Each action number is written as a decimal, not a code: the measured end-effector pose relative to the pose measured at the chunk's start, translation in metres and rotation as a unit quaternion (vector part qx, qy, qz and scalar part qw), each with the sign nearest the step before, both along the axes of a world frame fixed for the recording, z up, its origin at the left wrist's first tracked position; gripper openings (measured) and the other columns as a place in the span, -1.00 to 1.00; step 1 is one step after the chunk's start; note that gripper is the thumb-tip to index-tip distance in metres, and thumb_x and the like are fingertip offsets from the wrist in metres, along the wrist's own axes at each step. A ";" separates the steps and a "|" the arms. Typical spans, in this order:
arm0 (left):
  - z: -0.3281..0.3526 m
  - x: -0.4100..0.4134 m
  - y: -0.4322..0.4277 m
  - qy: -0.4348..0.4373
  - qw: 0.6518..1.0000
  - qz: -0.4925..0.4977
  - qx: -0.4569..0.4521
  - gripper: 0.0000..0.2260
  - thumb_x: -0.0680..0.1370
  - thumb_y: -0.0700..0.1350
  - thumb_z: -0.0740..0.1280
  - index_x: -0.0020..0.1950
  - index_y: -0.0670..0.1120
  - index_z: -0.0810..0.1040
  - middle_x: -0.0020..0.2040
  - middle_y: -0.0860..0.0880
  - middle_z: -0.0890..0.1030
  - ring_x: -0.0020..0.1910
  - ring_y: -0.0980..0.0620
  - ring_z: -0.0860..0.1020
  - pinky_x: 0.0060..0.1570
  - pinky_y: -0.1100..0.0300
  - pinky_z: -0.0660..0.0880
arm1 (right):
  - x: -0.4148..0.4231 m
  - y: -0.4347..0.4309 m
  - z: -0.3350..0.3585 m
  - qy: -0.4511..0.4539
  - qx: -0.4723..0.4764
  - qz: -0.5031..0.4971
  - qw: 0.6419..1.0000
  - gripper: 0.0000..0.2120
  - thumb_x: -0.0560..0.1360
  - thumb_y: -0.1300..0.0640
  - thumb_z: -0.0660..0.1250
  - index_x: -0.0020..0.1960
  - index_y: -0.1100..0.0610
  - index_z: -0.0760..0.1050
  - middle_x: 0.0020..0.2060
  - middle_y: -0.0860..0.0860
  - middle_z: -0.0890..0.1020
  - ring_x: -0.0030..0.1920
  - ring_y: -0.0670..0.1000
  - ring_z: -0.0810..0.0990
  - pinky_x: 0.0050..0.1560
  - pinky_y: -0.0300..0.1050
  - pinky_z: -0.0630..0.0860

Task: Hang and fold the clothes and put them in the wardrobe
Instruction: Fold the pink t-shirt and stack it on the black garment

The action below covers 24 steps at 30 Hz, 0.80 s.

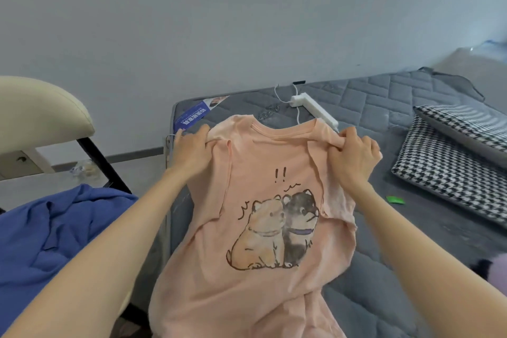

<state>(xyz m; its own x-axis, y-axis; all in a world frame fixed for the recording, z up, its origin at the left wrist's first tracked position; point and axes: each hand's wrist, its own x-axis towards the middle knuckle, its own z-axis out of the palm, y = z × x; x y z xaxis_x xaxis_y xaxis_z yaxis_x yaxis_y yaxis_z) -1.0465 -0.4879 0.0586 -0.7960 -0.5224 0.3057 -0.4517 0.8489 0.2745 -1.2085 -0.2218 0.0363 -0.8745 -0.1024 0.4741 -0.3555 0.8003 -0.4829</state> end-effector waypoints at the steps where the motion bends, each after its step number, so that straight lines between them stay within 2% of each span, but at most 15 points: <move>1: -0.001 -0.012 0.003 -0.001 1.000 0.023 -0.012 -0.77 0.64 0.03 0.07 0.00 -0.12 0.35 -0.34 -0.04 0.45 -0.13 -0.18 0.54 0.40 -0.07 0.11 | -0.007 -0.001 0.001 -0.014 0.009 -0.007 1.000 -0.82 0.42 0.16 0.23 0.02 0.10 0.42 -0.13 0.12 0.55 0.11 0.20 0.40 0.11 0.02 0.23; 2: -0.005 -0.022 0.005 0.002 0.999 0.044 -0.021 -0.78 0.64 0.02 0.10 0.03 -0.13 0.37 -0.31 -0.04 0.47 -0.08 -0.16 0.55 0.46 -0.12 -0.03 | -0.014 -0.002 0.000 -0.030 0.027 -0.010 0.999 -0.78 0.43 0.16 0.23 0.07 0.11 0.42 -0.07 0.14 0.56 0.15 0.21 0.40 0.17 0.05 0.24; 3: -0.011 -0.030 0.008 0.007 0.998 0.056 -0.015 -0.80 0.62 -0.02 0.16 0.10 -0.14 0.38 -0.19 -0.06 0.53 0.06 -0.15 0.54 0.47 -0.15 -0.15 | -0.020 -0.003 -0.004 -0.046 0.059 -0.009 0.997 -0.72 0.44 0.16 0.24 0.15 0.12 0.42 0.00 0.16 0.57 0.20 0.22 0.39 0.26 0.09 0.21; 4: -0.021 -0.036 0.011 0.012 0.998 0.059 0.004 -0.76 0.60 -0.06 0.22 0.22 -0.14 0.35 0.06 -0.11 0.54 0.27 -0.15 0.44 0.45 -0.15 -0.26 | -0.025 -0.004 -0.012 -0.064 0.100 -0.003 0.993 -0.64 0.46 0.16 0.25 0.24 0.15 0.39 0.08 0.18 0.56 0.24 0.23 0.38 0.37 0.13 0.14; 5: -0.030 -0.039 0.015 0.013 0.998 0.055 0.027 -0.61 0.57 -0.11 0.26 0.37 -0.13 0.26 0.34 -0.15 0.39 0.45 -0.15 0.23 0.42 -0.14 -0.32 | -0.027 -0.004 -0.021 -0.082 0.132 0.006 0.988 -0.56 0.47 0.15 0.25 0.34 0.17 0.34 0.18 0.19 0.52 0.29 0.23 0.35 0.43 0.17 0.04; 6: -0.040 -0.040 0.018 0.009 0.998 0.048 0.045 -0.47 0.56 -0.15 0.26 0.47 -0.13 0.12 0.50 -0.15 0.16 0.52 -0.15 0.01 0.41 -0.13 -0.33 | -0.027 -0.004 -0.031 -0.099 0.150 0.021 0.983 -0.49 0.50 0.14 0.26 0.42 0.19 0.26 0.28 0.18 0.46 0.36 0.23 0.29 0.46 0.18 -0.04; 7: -0.050 -0.040 0.021 0.001 0.998 0.043 0.053 -0.40 0.57 -0.18 0.24 0.52 -0.12 0.01 0.55 -0.13 -0.01 0.53 -0.14 -0.12 0.43 -0.14 -0.29 | -0.025 -0.003 -0.042 -0.114 0.159 0.040 0.980 -0.45 0.51 0.13 0.25 0.46 0.18 0.21 0.36 0.16 0.39 0.41 0.21 0.22 0.47 0.19 -0.09; 9: -0.072 -0.033 0.030 -0.033 0.996 0.028 0.076 -0.40 0.59 -0.18 0.16 0.55 -0.12 -0.08 0.56 -0.12 -0.14 0.53 -0.15 -0.19 0.46 -0.14 -0.17 | -0.015 0.000 -0.063 -0.137 0.184 0.085 0.970 -0.43 0.53 0.13 0.24 0.50 0.14 0.16 0.45 0.10 0.27 0.48 0.17 0.12 0.47 0.16 -0.10; 12: -0.107 -0.013 0.044 -0.108 0.983 0.006 0.148 -0.48 0.62 -0.09 0.03 0.55 -0.09 -0.07 0.56 -0.11 -0.14 0.52 -0.17 -0.18 0.46 -0.18 -0.10 | 0.005 0.004 -0.096 -0.203 0.214 0.164 0.941 -0.48 0.58 0.10 0.16 0.51 0.09 0.13 0.51 0.06 0.16 0.50 0.12 0.07 0.46 0.07 -0.03; 15: -0.139 0.008 0.053 -0.232 0.955 -0.031 0.185 -0.47 0.65 0.03 -0.05 0.55 -0.01 -0.22 0.56 -0.03 -0.25 0.52 -0.11 -0.28 0.45 -0.15 -0.24 | 0.028 0.009 -0.127 -0.337 0.243 0.211 0.885 -0.50 0.65 0.02 -0.03 0.56 0.00 -0.07 0.56 0.01 -0.06 0.54 0.15 -0.12 0.46 0.20 -0.13; 17: -0.147 0.016 0.055 -0.243 0.953 -0.045 0.174 -0.46 0.66 0.07 -0.07 0.53 0.01 -0.31 0.55 -0.01 -0.28 0.51 -0.07 -0.30 0.45 -0.08 -0.30 | 0.039 0.014 -0.145 -0.375 0.286 0.220 0.854 -0.48 0.66 -0.05 -0.13 0.56 -0.05 -0.22 0.55 -0.02 -0.21 0.53 0.15 -0.25 0.46 0.24 -0.21; 19: -0.147 0.022 0.057 -0.231 0.955 -0.063 0.172 -0.45 0.66 0.07 -0.07 0.53 -0.01 -0.31 0.55 0.01 -0.27 0.51 -0.04 -0.30 0.44 -0.02 -0.30 | 0.044 0.018 -0.154 -0.362 0.314 0.222 0.849 -0.47 0.66 -0.08 -0.14 0.55 -0.06 -0.27 0.53 -0.03 -0.28 0.52 0.14 -0.30 0.47 0.24 -0.23; 21: -0.142 0.027 0.057 -0.214 0.952 -0.087 0.198 -0.45 0.66 0.07 -0.03 0.55 -0.03 -0.23 0.56 0.03 -0.19 0.53 0.01 -0.23 0.46 0.05 -0.26 | 0.044 0.017 -0.149 -0.366 0.309 0.224 0.849 -0.46 0.65 -0.06 -0.08 0.56 -0.05 -0.22 0.54 -0.02 -0.25 0.53 0.15 -0.27 0.47 0.24 -0.21; 22: -0.139 0.031 0.056 -0.193 0.953 -0.096 0.214 -0.46 0.66 0.06 0.00 0.56 -0.05 -0.14 0.57 0.04 -0.10 0.54 0.03 -0.15 0.48 0.08 -0.19 | 0.043 0.015 -0.145 -0.373 0.296 0.225 0.850 -0.46 0.65 -0.04 -0.03 0.57 -0.03 -0.13 0.55 -0.01 -0.18 0.54 0.15 -0.21 0.47 0.24 -0.17; 24: -0.133 0.041 0.056 -0.118 0.953 -0.089 0.263 -0.54 0.66 0.01 0.06 0.54 -0.08 0.13 0.54 0.03 0.16 0.51 0.06 0.10 0.47 0.14 0.04 | 0.042 0.011 -0.136 -0.368 0.231 0.229 0.871 -0.55 0.62 0.01 0.06 0.49 0.05 0.17 0.51 0.02 0.17 0.51 0.16 0.09 0.43 0.24 0.08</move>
